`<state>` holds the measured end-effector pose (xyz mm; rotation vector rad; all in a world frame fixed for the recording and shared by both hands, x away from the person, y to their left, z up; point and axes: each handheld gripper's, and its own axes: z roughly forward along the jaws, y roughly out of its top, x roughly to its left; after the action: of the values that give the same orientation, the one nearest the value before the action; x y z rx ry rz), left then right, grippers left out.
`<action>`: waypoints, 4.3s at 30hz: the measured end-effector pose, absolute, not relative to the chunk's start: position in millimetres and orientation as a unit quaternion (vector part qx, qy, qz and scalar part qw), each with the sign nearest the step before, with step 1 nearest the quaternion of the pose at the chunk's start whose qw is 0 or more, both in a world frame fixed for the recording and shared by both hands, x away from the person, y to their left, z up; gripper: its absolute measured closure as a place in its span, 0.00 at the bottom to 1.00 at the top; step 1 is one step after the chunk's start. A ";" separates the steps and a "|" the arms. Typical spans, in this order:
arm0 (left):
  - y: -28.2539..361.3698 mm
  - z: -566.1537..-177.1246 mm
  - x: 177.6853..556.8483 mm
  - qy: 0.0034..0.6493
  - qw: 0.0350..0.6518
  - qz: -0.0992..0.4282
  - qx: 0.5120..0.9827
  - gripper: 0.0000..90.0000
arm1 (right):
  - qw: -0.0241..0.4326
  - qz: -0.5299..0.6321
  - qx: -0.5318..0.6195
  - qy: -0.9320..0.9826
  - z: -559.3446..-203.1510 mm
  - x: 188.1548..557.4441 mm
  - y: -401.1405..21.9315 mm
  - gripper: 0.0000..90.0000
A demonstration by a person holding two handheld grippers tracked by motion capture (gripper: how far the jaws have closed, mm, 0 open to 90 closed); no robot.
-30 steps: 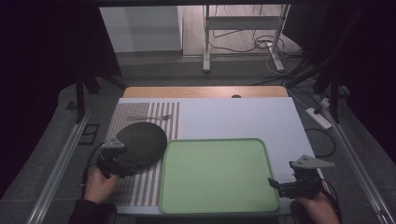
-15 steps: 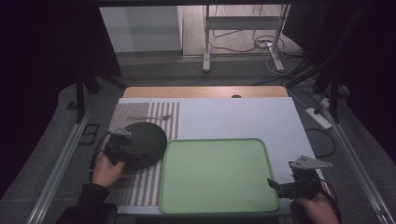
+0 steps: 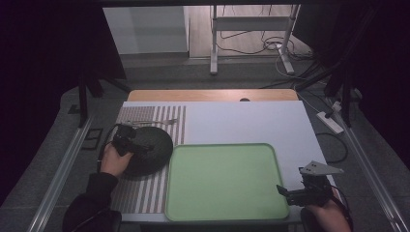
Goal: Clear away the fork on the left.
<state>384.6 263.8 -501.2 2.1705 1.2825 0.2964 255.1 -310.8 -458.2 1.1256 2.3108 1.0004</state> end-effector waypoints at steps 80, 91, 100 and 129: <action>316.2 -518.6 493.9 0.547 0.202 0.049 0.811 0.92 | 0.179 0.353 0.372 0.840 -459.0 254.9 -306.9 0.00; 294.0 -507.5 501.9 0.530 0.250 0.074 0.807 0.31 | 0.180 0.353 0.372 0.839 -459.1 255.4 -307.0 0.00; 255.7 -511.5 513.5 0.489 0.232 0.059 0.839 0.00 | 0.179 0.354 0.372 0.839 -458.9 255.6 -307.5 0.00; 266.8 -523.3 515.6 0.472 0.221 0.085 0.849 0.58 | 0.177 0.357 0.374 0.837 -458.8 255.7 -308.1 0.00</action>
<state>515.6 266.8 -523.3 2.3480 1.3049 0.2360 255.7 -308.1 -458.8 1.0587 2.3703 1.0119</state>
